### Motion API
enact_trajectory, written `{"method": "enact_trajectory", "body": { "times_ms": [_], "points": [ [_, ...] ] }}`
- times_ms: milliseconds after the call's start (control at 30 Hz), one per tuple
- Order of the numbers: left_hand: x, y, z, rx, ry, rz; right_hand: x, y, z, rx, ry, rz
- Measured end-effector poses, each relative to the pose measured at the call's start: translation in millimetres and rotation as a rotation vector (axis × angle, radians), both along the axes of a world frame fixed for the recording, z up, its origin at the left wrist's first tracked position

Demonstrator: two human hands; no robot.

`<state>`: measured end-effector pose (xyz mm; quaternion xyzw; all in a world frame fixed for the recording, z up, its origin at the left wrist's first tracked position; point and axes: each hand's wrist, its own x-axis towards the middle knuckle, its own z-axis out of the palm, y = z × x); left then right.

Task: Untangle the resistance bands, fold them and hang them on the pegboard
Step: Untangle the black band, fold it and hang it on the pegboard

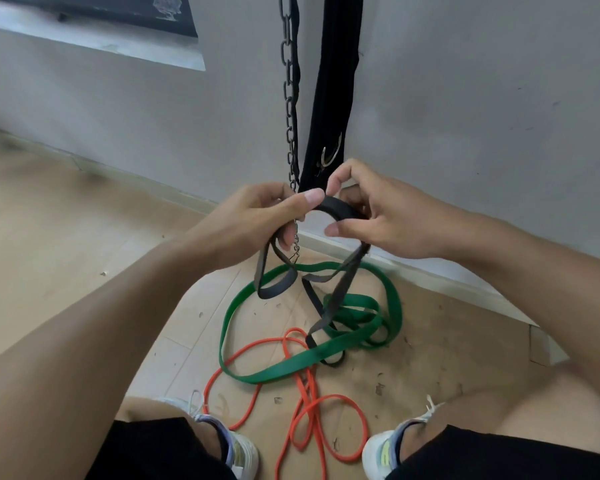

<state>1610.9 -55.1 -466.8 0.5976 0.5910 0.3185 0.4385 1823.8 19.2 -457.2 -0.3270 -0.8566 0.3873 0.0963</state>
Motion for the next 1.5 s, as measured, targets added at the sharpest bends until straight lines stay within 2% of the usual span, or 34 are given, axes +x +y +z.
{"method": "enact_trajectory", "body": {
  "times_ms": [100,200,333,400,467,567,700,833,900,1067,1267,1500],
  "points": [
    [4.8,-1.6,1.7,-0.026,0.012,-0.016,-0.2,-8.5,-0.4,-0.093,0.039,0.02],
    [7.0,-5.5,3.7,0.064,-0.17,-0.044,1.3,-8.0,-12.1,-0.258,0.032,0.015],
    [10.5,-7.1,7.0,0.12,-0.502,0.013,-3.0,-1.7,-37.2,-0.151,-0.117,0.02],
    [4.2,-3.7,8.5,0.146,-0.58,0.094,-2.4,1.2,-46.9,-0.109,-0.215,0.044],
    [-3.7,-0.8,10.0,0.146,-0.597,0.172,-1.1,5.0,-48.1,-0.094,-0.198,0.006],
    [-13.9,2.4,9.5,0.138,-0.57,0.301,-2.4,8.6,-37.0,-0.061,-0.058,-0.101],
    [-18.4,4.2,13.0,0.127,-0.481,0.307,-2.3,4.7,-11.4,-0.13,0.315,-0.248],
    [-13.3,2.3,13.6,0.194,-0.395,0.248,0.0,-1.6,11.2,0.012,0.598,-0.265],
    [-9.9,1.8,10.1,0.211,-0.36,0.21,-0.2,-4.7,17.7,0.135,0.68,-0.284],
    [-2.5,2.1,1.4,0.207,-0.273,0.158,-2.3,-10.1,15.4,0.227,0.612,-0.294],
    [4.6,0.7,0.6,0.236,-0.248,0.146,-5.5,-16.0,9.9,0.162,0.488,-0.218],
    [10.7,-2.8,3.9,0.308,-0.208,0.126,-5.7,-15.7,2.7,0.075,0.442,-0.202]
  ]
}}
